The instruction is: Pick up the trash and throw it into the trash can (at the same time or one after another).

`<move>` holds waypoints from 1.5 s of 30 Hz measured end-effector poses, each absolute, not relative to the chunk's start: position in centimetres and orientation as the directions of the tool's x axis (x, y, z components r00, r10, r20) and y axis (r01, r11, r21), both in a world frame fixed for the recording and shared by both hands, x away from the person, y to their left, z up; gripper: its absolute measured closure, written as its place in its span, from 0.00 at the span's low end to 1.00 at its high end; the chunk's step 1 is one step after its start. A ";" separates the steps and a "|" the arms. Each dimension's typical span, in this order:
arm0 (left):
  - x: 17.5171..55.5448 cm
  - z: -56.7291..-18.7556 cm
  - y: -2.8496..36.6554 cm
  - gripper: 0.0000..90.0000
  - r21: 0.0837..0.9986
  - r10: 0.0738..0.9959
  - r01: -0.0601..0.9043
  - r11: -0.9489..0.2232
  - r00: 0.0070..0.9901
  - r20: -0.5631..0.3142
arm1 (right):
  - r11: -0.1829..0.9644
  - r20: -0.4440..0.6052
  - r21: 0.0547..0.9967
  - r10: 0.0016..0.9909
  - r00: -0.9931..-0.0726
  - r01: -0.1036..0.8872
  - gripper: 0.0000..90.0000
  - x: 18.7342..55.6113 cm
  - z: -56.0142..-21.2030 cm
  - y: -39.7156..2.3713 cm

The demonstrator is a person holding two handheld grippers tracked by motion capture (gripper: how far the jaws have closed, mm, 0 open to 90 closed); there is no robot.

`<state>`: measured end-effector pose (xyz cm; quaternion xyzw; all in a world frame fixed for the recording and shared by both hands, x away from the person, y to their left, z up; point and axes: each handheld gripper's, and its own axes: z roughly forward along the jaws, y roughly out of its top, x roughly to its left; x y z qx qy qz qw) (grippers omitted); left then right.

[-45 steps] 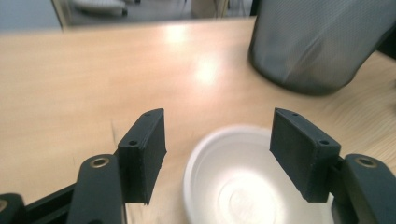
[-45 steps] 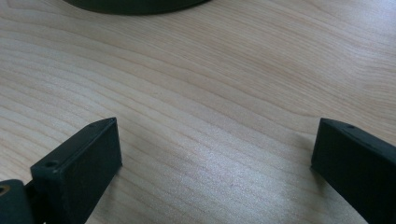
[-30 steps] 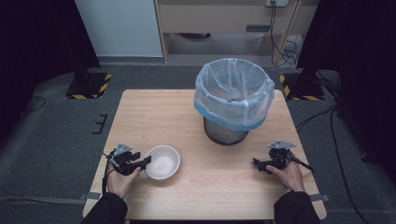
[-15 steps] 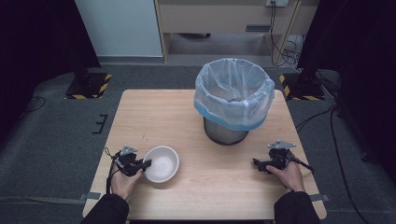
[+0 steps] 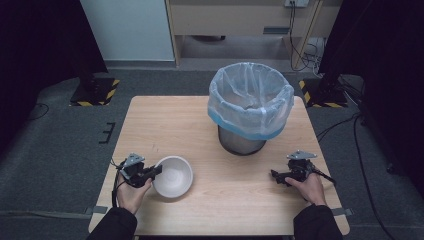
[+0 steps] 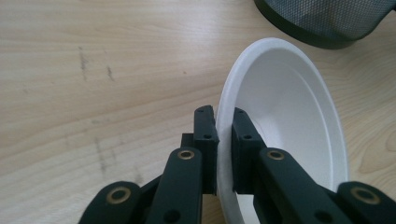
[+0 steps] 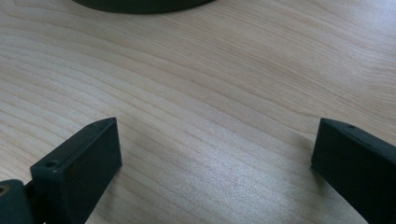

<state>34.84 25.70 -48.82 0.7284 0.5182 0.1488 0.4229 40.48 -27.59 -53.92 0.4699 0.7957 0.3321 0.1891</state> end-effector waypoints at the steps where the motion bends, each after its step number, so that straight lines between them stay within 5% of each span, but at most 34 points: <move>1: 34.8 -48.7 25.8 0.92 0.773 0.882 0.626 -0.102 0.417 -0.222 | 0.338 0.011 0.706 0.873 -0.487 0.622 0.02 40.5 -53.9 -27.6; 23: 33.9 -44.3 28.6 0.92 0.886 0.886 0.461 0.049 0.389 -0.252 | 0.338 0.012 0.706 0.873 -0.488 0.622 0.02 40.5 -53.9 -27.6; 45: 34.4 -35.3 26.6 0.92 0.969 0.849 0.230 0.091 0.490 -0.196 | 0.339 0.011 0.706 0.873 -0.488 0.622 0.01 40.5 -53.9 -27.6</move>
